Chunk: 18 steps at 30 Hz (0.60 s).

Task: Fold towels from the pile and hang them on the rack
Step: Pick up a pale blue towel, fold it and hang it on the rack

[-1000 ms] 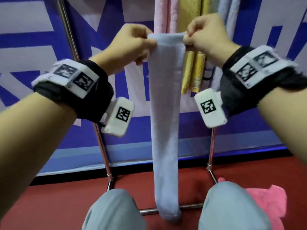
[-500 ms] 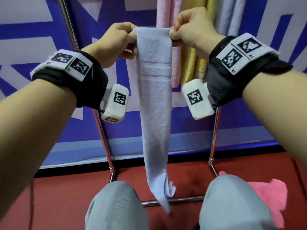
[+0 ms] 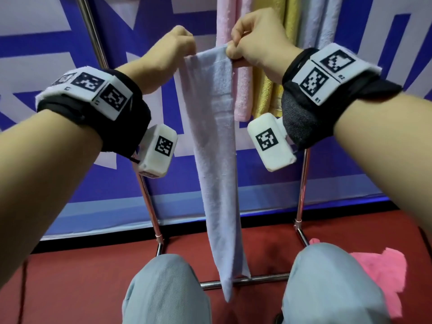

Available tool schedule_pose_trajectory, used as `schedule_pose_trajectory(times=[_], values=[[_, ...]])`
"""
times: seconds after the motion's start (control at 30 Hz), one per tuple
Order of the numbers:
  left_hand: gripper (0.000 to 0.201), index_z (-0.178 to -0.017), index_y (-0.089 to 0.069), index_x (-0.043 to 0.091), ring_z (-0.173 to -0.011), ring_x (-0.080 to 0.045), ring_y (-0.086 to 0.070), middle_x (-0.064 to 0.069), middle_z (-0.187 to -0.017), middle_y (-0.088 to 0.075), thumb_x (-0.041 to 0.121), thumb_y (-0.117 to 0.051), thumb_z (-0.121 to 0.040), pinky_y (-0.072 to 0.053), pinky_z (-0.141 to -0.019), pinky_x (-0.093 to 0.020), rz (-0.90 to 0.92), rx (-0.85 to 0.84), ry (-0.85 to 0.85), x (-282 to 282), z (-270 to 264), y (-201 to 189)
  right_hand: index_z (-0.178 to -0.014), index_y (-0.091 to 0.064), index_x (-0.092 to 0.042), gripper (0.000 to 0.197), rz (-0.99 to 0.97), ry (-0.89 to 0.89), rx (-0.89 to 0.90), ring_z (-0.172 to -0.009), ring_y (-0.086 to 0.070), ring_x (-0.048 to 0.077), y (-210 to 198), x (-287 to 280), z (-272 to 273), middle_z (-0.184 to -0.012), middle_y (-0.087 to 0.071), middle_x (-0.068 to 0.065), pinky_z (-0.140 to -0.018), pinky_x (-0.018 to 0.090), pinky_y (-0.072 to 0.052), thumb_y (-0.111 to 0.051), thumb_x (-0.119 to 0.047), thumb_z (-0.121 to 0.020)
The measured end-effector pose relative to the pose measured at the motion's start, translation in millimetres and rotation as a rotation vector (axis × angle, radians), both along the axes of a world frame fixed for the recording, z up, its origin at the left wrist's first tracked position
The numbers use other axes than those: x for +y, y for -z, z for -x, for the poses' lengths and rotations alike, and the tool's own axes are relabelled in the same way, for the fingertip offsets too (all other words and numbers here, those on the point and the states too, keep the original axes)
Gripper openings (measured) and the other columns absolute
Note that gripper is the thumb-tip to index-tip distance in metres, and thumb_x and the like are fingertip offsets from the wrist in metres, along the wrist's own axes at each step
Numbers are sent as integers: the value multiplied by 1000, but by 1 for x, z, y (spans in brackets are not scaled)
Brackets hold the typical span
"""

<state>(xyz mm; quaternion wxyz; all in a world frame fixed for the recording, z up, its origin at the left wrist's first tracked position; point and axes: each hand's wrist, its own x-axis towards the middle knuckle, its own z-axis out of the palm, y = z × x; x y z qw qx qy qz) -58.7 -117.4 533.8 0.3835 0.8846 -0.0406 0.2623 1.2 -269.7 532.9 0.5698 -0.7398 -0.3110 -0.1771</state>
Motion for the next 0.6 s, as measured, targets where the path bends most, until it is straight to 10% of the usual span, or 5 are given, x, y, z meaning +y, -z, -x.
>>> schedule_pose_trajectory(times=[0.13, 0.23, 0.6], values=[[40, -95, -53, 12, -77, -18, -49, -1, -87, -56, 41, -45, -68, -42, -66, -32, -385, 12, -90, -10, -7, 4, -50, -45, -16, 41, 22, 33, -3, -63, -61, 22, 4, 0, -3, -58, -52, 3, -68, 48, -58, -58, 17, -72], [29, -66, -44, 13, -69, -24, -41, 0, -65, -44, 39, -46, -79, -32, -54, -31, -600, -25, -192, -17, -15, 8, -49, -44, -18, 41, 14, 58, -5, -67, -62, 26, 6, -2, -5, -57, -50, 2, -67, 48, -59, -59, 16, -67], [17, -83, -35, 9, -71, -31, -37, -14, -80, -41, 19, -34, -96, -23, -60, -38, -770, -237, -205, -45, -29, 23, -55, -43, -17, 39, -68, 55, 39, -64, -65, 29, 16, -30, -8, -60, -52, 8, -65, 49, -58, -71, 8, -67]])
